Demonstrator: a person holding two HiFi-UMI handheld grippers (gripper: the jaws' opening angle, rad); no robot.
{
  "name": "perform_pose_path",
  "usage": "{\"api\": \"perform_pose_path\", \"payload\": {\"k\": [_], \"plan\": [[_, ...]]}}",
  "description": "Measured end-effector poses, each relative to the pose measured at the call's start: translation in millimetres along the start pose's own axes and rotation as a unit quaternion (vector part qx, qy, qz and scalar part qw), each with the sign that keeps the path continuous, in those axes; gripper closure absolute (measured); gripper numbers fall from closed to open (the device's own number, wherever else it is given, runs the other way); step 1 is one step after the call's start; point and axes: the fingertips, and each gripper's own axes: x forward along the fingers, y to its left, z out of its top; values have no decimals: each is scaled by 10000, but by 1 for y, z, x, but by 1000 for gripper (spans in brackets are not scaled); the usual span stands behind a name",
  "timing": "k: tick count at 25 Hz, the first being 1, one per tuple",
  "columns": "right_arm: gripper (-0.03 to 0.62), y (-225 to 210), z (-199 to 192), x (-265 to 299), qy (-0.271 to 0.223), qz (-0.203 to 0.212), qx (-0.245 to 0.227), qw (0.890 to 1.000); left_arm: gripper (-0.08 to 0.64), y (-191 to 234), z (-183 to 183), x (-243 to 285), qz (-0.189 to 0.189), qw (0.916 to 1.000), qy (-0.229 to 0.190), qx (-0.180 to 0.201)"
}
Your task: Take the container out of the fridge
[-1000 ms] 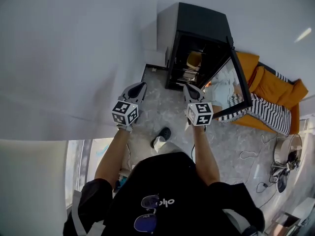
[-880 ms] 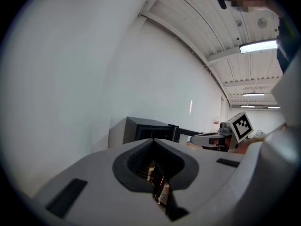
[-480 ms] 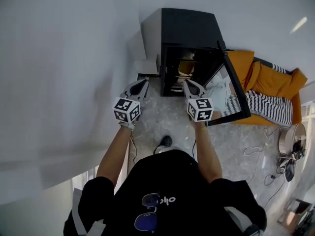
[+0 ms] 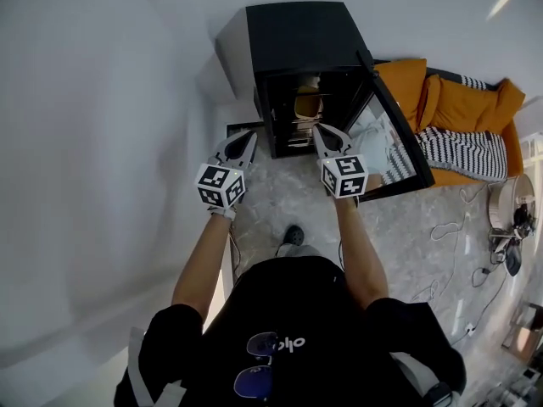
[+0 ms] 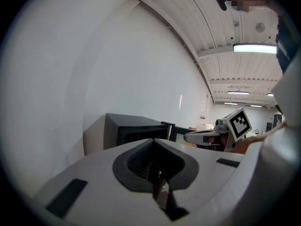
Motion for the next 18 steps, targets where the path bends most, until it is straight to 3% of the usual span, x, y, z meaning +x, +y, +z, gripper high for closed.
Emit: {"api": "perform_pose_path", "payload": {"k": [8,18], "plan": [[588,-20,-5,16,66,-260,162,9995,557,5,-1,27,-189,9998,-8,-27],[588,-44,-1,48,161,-663,197,9975,557,23,-6,75,-769,9969,128,-50]]}}
